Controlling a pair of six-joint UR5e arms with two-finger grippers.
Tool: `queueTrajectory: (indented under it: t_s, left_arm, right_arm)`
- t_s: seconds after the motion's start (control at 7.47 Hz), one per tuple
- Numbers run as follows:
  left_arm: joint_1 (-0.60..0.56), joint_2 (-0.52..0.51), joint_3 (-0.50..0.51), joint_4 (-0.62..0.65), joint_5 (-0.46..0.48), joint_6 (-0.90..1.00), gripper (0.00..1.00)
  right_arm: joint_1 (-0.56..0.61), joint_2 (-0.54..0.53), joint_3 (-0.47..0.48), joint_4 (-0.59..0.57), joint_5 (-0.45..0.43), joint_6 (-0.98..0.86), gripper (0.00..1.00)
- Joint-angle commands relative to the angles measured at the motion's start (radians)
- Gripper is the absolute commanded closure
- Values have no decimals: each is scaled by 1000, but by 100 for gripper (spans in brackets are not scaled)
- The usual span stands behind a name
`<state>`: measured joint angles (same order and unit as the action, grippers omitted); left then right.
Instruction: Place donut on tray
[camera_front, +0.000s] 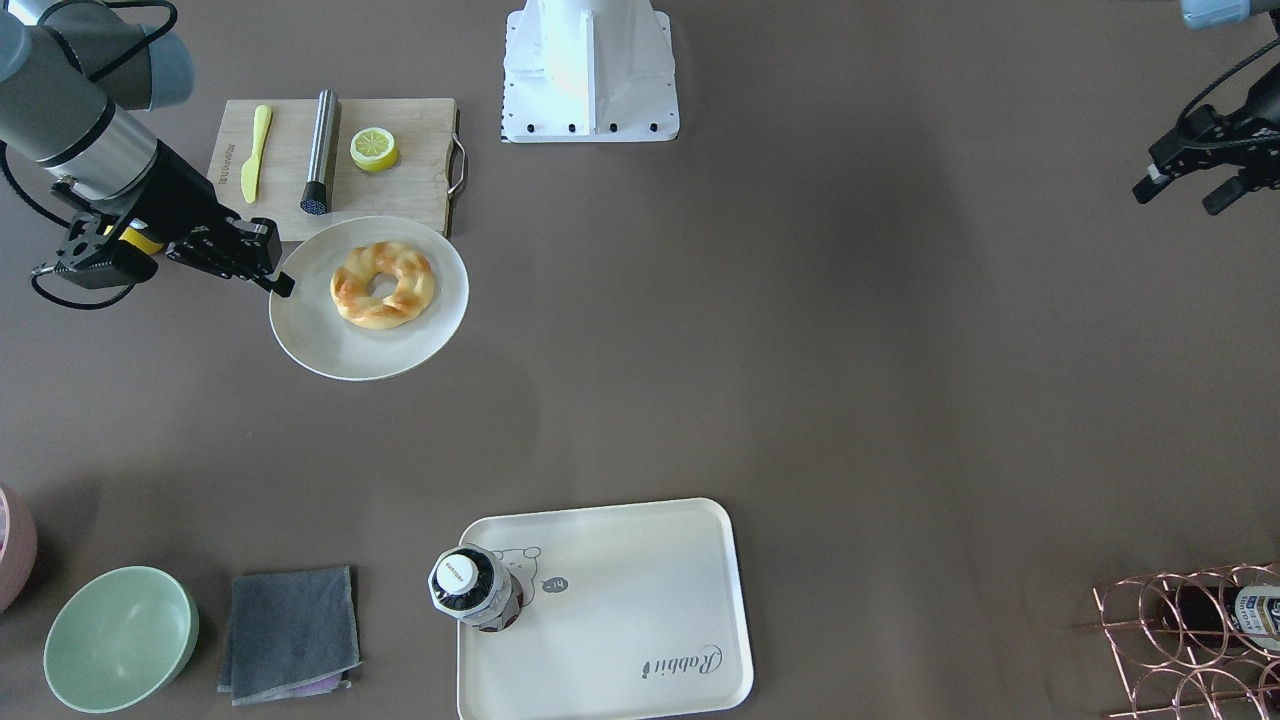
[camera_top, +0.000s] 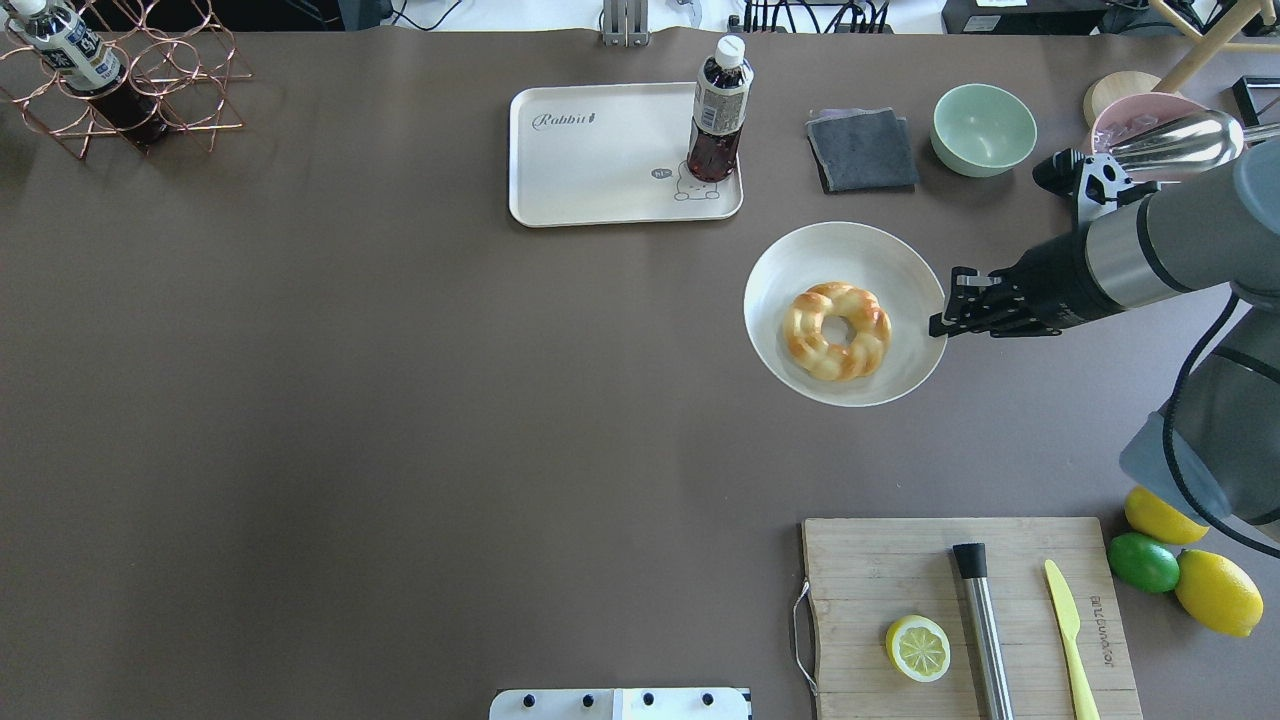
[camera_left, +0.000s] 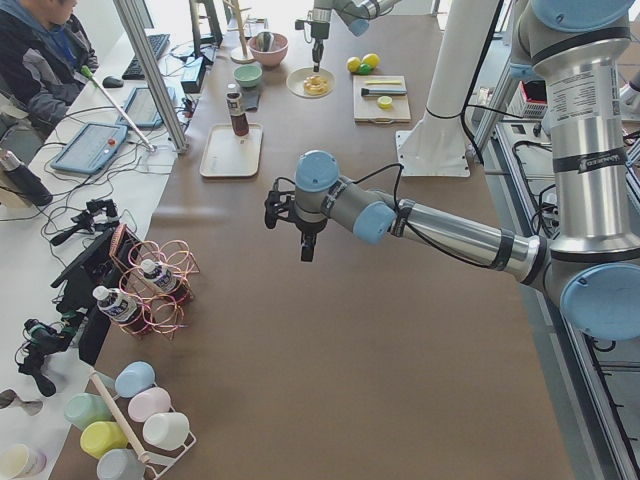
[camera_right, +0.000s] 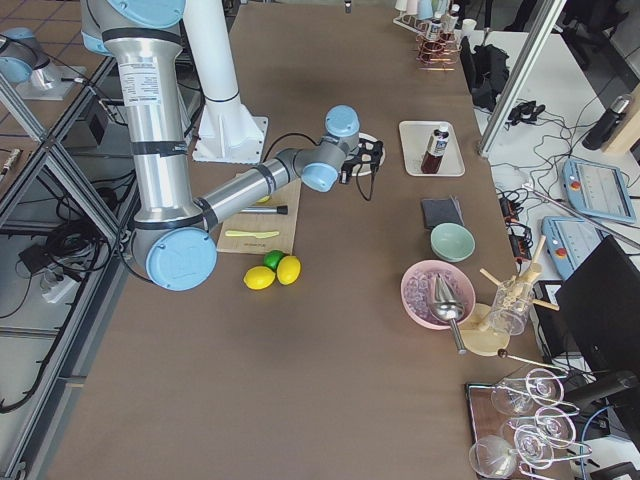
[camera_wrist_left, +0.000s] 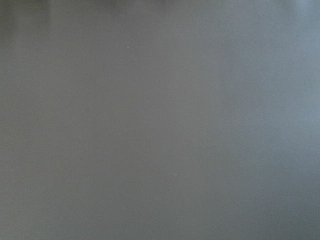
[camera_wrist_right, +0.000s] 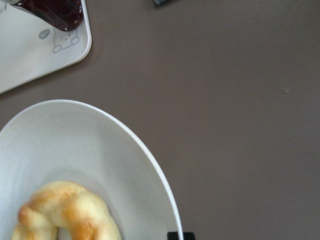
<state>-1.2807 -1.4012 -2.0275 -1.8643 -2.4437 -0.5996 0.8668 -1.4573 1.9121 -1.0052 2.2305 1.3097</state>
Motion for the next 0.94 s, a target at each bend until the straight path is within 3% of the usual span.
queueTrajectory:
  t_s: [0.0,0.27,0.4,0.8]
  left_arm:
    - [269,-190,-39,-114,18,-537,3]
    - [419,-322,-39,-113,137,-752,3]
    - [478,-365,-34,-105,191,-816,3]
    - [512,-485,7,-15,207,-855,3]
  right_arm:
    - [-89,159,36,-151,-76,126,100]
    - [-149,302,39,-298,-132,190,100]
    - [-172,317,45,-305,-143,218,100]
    - [-285,330,114,-373,-230,247,100]
